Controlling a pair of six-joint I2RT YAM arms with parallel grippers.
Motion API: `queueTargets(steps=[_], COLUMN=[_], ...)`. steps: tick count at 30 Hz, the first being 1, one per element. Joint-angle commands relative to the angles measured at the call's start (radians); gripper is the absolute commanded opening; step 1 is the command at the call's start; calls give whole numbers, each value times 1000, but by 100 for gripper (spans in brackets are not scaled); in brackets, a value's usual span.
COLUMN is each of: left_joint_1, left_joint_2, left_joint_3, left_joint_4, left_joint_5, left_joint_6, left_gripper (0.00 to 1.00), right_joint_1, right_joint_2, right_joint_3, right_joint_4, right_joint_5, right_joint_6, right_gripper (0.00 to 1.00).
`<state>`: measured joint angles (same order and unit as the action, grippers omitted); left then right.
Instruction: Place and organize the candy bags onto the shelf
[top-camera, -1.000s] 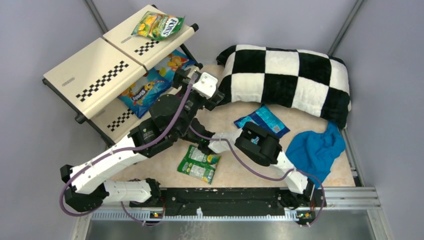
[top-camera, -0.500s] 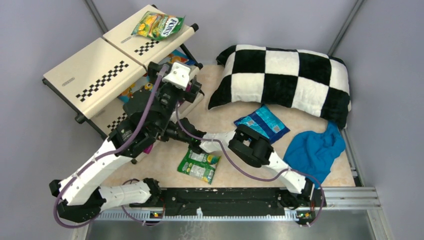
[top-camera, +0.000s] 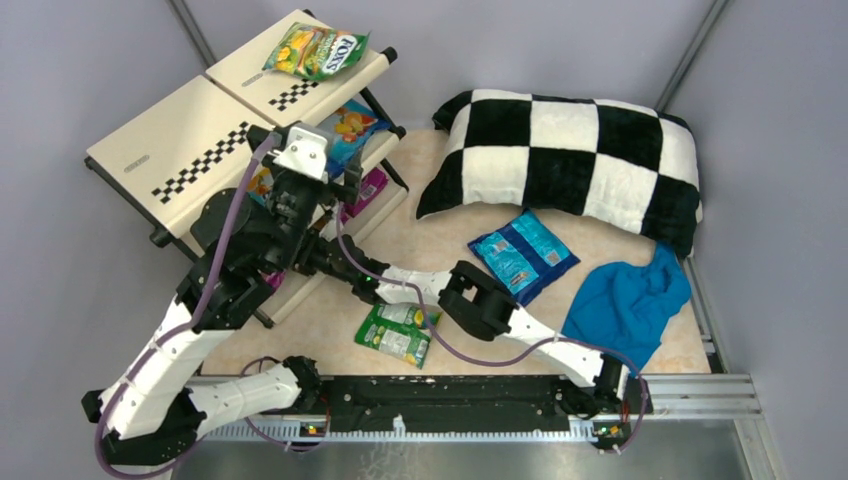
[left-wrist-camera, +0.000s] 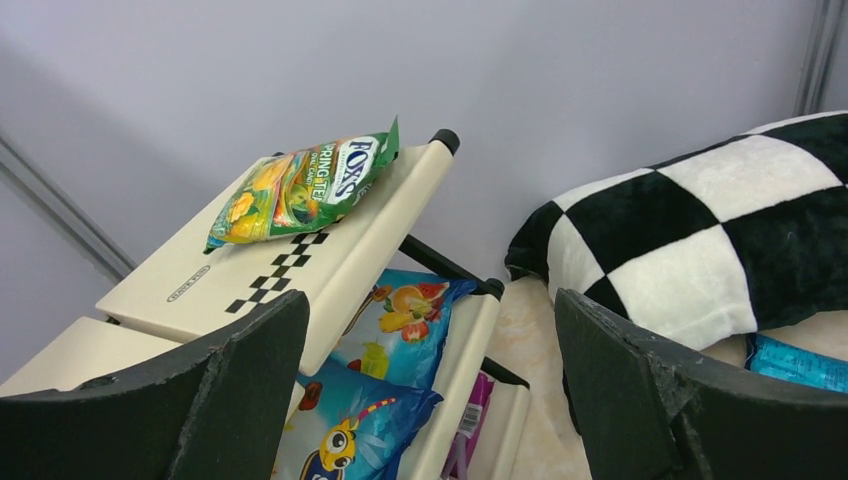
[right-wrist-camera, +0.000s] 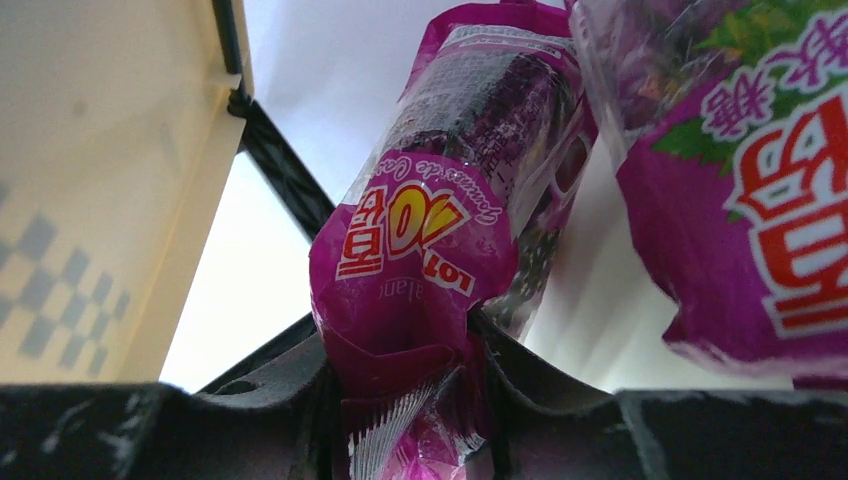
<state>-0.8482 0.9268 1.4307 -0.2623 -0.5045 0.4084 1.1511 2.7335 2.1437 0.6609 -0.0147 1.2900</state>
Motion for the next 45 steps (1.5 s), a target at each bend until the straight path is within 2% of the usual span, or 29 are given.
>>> queueTargets(steps=[1, 6, 12, 19, 23, 34, 40, 42, 45], left_joint_1=[15, 30, 45, 48, 54, 70, 73, 76, 80], left_joint_2=[4, 8, 8, 16, 26, 39, 47, 47, 50], left_joint_3=[-20, -55, -85, -97, -95, -99, -100, -97, -94], left_joint_4=[47, 91, 130, 140, 137, 134, 132, 127, 123], left_joint_5=[29, 25, 29, 34, 41, 57, 67, 72, 79], left_joint_6=[-7, 9, 15, 15, 7, -1, -5, -11, -18], left_gripper=[99, 99, 99, 99, 99, 99, 99, 99, 99], right_joint_1=[26, 27, 27, 25, 27, 28, 28, 27, 25], right_joint_2=[46, 59, 83, -38, -110, -187, -235, -232, -191], right_joint_3=[180, 217, 287, 150, 34, -114, -217, -217, -157], right_joint_4=[22, -93, -228, -310, -335, -295, -213, -195, -181], right_joint_5=[89, 175, 162, 108, 79, 22, 18, 25, 57], right_joint_6=[14, -39, -52, -72, -50, -30, -23, -37, -50], right_gripper=[34, 36, 49, 75, 80, 79, 77, 73, 60])
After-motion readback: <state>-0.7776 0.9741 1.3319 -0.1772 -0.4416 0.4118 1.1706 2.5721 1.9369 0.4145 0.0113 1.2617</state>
